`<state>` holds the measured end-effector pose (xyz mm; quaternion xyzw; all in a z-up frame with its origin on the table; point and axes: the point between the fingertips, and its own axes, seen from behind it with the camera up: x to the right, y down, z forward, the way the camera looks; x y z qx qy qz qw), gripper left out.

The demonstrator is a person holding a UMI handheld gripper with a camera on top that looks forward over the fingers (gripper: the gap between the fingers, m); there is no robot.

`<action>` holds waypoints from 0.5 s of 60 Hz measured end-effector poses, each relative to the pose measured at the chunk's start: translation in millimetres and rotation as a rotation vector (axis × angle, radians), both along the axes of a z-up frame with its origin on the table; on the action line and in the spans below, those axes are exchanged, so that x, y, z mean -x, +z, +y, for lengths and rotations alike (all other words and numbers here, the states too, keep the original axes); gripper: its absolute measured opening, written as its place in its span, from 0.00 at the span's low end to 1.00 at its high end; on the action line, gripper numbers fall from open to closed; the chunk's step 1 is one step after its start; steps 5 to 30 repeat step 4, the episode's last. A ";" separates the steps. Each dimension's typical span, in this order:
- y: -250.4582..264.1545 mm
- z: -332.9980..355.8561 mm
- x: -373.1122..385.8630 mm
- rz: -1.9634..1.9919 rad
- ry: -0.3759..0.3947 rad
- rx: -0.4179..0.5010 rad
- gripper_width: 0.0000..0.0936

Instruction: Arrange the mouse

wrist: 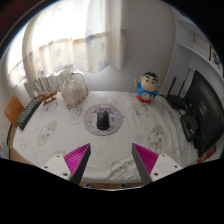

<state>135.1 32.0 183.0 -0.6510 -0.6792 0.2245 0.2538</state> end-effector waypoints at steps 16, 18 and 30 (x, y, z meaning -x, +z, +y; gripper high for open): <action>-3.6 1.2 -4.3 -0.011 0.014 0.017 0.91; -3.6 1.2 -4.3 -0.011 0.014 0.017 0.91; -3.6 1.2 -4.3 -0.011 0.014 0.017 0.91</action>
